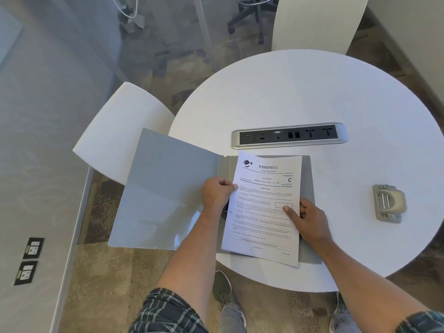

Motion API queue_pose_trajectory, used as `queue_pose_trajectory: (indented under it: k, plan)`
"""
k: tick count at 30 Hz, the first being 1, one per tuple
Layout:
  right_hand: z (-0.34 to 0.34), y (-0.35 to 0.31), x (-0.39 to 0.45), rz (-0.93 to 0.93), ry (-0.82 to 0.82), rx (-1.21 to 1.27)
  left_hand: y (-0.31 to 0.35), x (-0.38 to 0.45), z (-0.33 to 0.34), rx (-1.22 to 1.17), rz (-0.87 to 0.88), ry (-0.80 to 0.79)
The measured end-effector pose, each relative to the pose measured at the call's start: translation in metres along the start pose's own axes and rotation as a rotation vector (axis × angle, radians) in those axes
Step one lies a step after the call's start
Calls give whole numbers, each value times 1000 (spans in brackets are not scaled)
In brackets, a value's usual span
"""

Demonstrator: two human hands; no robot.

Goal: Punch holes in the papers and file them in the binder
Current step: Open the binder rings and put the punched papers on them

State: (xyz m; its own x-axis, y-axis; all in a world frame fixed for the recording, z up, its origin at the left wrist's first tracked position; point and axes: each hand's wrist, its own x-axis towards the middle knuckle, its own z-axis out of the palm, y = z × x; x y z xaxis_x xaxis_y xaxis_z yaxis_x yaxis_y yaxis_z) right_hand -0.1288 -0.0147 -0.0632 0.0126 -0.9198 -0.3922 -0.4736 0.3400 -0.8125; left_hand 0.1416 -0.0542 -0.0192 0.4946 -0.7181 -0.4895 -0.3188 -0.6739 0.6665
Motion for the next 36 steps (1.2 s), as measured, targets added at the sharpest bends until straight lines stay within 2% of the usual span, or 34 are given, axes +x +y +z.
queue_pose_trajectory:
  k: [7,12,21,28,32,36]
  plan:
    - [1,1,2,5,48,-9,4,8,-2,-60,-48,-61]
    - [-2,-3,4,41,84,94,4,7,-4,-87,-70,-93]
    - [-4,-8,-1,70,114,261,11,12,-3,-71,-152,-84]
    - [-4,-4,-1,57,113,264,15,12,-2,-56,-202,-87]
    - [-3,-1,0,53,118,265,9,14,5,52,-175,-87]
    - [-2,1,2,53,115,237,-8,16,10,56,-122,-84]
